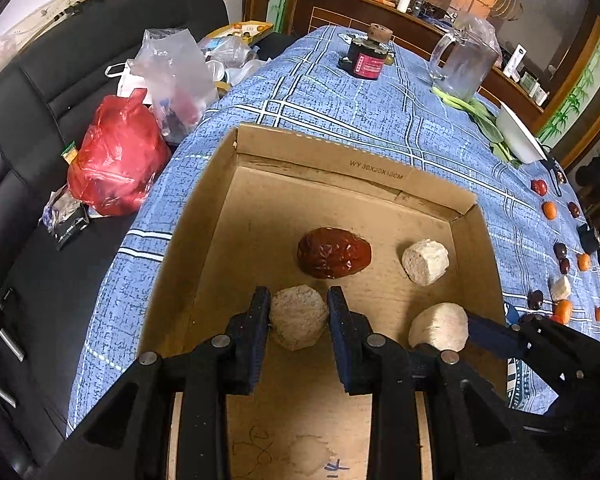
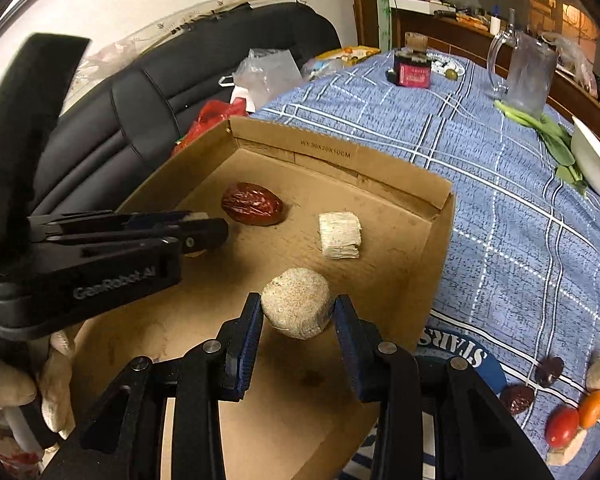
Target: Organize fruits
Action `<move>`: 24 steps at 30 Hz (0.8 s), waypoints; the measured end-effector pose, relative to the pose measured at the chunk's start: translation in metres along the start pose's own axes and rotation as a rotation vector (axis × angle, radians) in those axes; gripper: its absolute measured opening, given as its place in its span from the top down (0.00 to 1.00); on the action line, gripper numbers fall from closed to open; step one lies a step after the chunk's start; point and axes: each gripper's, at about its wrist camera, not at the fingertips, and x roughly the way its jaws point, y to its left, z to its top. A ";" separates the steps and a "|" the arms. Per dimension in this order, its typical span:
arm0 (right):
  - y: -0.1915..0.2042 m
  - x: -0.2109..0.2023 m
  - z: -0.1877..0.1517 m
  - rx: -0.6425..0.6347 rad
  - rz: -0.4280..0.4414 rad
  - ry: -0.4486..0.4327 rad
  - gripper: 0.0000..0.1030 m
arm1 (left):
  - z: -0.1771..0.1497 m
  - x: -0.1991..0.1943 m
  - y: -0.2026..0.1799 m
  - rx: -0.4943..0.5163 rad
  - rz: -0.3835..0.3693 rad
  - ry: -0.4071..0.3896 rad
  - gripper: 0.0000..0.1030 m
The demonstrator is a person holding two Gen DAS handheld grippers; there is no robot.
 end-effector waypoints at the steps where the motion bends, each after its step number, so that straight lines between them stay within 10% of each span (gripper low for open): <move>1: 0.000 0.000 0.001 0.000 0.000 -0.001 0.60 | 0.001 0.000 0.001 -0.006 -0.008 0.001 0.65; 13: 0.001 -0.042 -0.009 0.011 0.006 -0.107 0.51 | -0.010 -0.056 0.012 -0.113 -0.071 -0.102 0.46; 24: -0.074 -0.133 -0.102 0.368 0.048 -0.280 0.37 | -0.075 -0.119 -0.051 -0.103 -0.257 -0.220 0.24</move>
